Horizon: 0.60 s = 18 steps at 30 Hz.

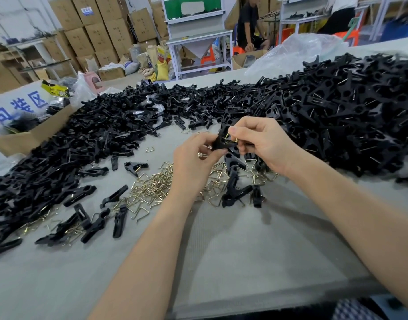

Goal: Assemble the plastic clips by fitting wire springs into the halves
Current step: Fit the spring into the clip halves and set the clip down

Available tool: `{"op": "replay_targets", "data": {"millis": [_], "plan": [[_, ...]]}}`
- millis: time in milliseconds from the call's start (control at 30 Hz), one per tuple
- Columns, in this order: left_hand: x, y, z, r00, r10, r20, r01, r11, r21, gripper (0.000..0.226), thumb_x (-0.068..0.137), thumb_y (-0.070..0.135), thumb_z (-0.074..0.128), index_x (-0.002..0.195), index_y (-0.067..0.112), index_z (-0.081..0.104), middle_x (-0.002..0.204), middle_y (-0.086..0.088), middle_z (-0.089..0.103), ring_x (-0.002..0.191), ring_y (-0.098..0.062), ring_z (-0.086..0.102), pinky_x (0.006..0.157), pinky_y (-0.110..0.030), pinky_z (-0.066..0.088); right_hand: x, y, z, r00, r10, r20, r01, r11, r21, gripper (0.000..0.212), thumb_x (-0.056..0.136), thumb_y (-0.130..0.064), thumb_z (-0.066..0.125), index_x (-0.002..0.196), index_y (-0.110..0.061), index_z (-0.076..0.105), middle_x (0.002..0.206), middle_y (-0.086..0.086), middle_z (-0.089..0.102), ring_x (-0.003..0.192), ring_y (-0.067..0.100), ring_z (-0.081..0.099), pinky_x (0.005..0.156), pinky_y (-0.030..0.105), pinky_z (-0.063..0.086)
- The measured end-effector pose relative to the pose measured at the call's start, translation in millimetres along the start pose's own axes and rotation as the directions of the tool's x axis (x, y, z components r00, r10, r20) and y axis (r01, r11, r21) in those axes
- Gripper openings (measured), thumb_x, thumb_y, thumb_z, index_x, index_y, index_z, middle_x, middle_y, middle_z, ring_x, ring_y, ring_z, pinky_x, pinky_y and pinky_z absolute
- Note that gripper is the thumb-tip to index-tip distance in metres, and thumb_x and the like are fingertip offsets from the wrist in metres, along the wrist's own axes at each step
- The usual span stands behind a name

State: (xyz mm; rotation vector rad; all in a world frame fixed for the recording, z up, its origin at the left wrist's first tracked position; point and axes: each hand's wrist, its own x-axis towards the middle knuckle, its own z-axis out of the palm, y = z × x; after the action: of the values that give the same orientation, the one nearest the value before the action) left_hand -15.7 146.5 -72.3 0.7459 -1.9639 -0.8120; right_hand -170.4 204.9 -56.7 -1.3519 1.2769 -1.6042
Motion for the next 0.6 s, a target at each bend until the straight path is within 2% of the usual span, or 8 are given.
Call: {"op": "replay_targets", "data": {"millis": [133, 233, 300, 367, 467, 567, 600], "plan": [[-0.6, -1.1, 1.0, 1.000, 0.010, 0.008, -0.010, 1.000, 0.017, 0.018, 0.080, 0.016, 0.076, 0.097, 0.019, 0.069, 0.092, 0.003, 0.068, 0.075, -0.021, 0.064, 0.074, -0.046, 0.055, -0.4, 1.6, 1.7, 1.000, 0.026, -0.008, -0.026, 1.000, 0.017, 0.027, 0.090, -0.011, 0.062, 0.063, -0.014, 0.064, 0.067, 0.005, 0.055, 0.057, 0.013, 0.050, 0.056, 0.025, 0.045], [-1.4, -2.4, 1.5, 1.000, 0.026, 0.014, -0.026, 0.998, 0.048, 0.019, 0.080, 0.018, 0.076, 0.097, 0.020, 0.070, 0.090, 0.006, 0.068, 0.073, -0.016, 0.064, 0.074, -0.041, 0.055, -1.1, 4.0, 4.4, 0.985, 0.168, 0.044, -0.173, 0.968, 0.180, 0.019, 0.084, -0.018, 0.066, 0.066, -0.013, 0.063, 0.067, 0.005, 0.057, 0.058, 0.015, 0.054, 0.055, 0.025, 0.052], [-2.3, -2.8, 2.9, 0.999, 0.045, 0.012, -0.046, 0.997, 0.067, 0.019, 0.079, 0.020, 0.077, 0.097, 0.020, 0.070, 0.090, 0.006, 0.069, 0.070, -0.010, 0.062, 0.070, -0.030, 0.054, -2.1, 4.9, 5.7, 0.958, 0.268, 0.104, -0.287, 0.912, 0.292, 0.013, 0.079, -0.024, 0.068, 0.077, -0.012, 0.063, 0.072, 0.006, 0.063, 0.064, 0.017, 0.061, 0.058, 0.030, 0.056], [-2.9, -1.9, 3.6, 0.998, 0.055, 0.010, -0.055, 0.997, 0.060, 0.018, 0.079, 0.021, 0.077, 0.093, 0.026, 0.069, 0.085, 0.008, 0.068, 0.068, -0.006, 0.059, 0.065, -0.020, 0.049, -2.1, 6.5, 5.0, 0.933, 0.329, 0.144, -0.359, 0.874, 0.329, 0.020, 0.079, -0.027, 0.067, 0.088, -0.010, 0.065, 0.082, 0.008, 0.069, 0.074, 0.021, 0.068, 0.063, 0.035, 0.058], [-3.2, -1.9, 4.5, 0.998, 0.058, 0.011, -0.059, 0.998, 0.035, 0.020, 0.079, 0.021, 0.077, 0.090, 0.034, 0.065, 0.080, 0.009, 0.066, 0.068, -0.007, 0.058, 0.065, -0.020, 0.047, -2.0, 7.6, 3.3, 0.903, 0.385, 0.189, -0.429, 0.833, 0.349, 0.039, 0.070, -0.037, 0.071, 0.095, -0.007, 0.067, 0.091, 0.014, 0.070, 0.083, 0.025, 0.070, 0.067, 0.039, 0.058], [-3.3, -1.9, 5.7, 0.999, 0.054, 0.004, -0.054, 0.998, 0.039, 0.023, 0.079, 0.022, 0.076, 0.090, 0.036, 0.062, 0.070, 0.017, 0.062, 0.064, -0.008, 0.056, 0.064, -0.024, 0.047, -2.0, 7.5, 2.8, 0.877, 0.407, 0.255, -0.475, 0.812, 0.339, 0.050, 0.069, -0.043, 0.071, 0.100, -0.005, 0.065, 0.090, 0.018, 0.071, 0.082, 0.028, 0.071, 0.067, 0.034, 0.058], [-3.3, -1.7, 5.9, 0.998, 0.056, 0.004, -0.056, 0.997, 0.045, 0.023, 0.080, 0.022, 0.076, 0.089, 0.038, 0.062, 0.067, 0.022, 0.060, 0.061, -0.005, 0.052, 0.062, -0.021, 0.045, -1.9, 7.2, 3.0, 0.873, 0.409, 0.264, -0.481, 0.808, 0.339, 0.051, 0.070, -0.044, 0.070, 0.101, -0.005, 0.064, 0.088, 0.018, 0.072, 0.080, 0.027, 0.072, 0.066, 0.032, 0.058]]}}
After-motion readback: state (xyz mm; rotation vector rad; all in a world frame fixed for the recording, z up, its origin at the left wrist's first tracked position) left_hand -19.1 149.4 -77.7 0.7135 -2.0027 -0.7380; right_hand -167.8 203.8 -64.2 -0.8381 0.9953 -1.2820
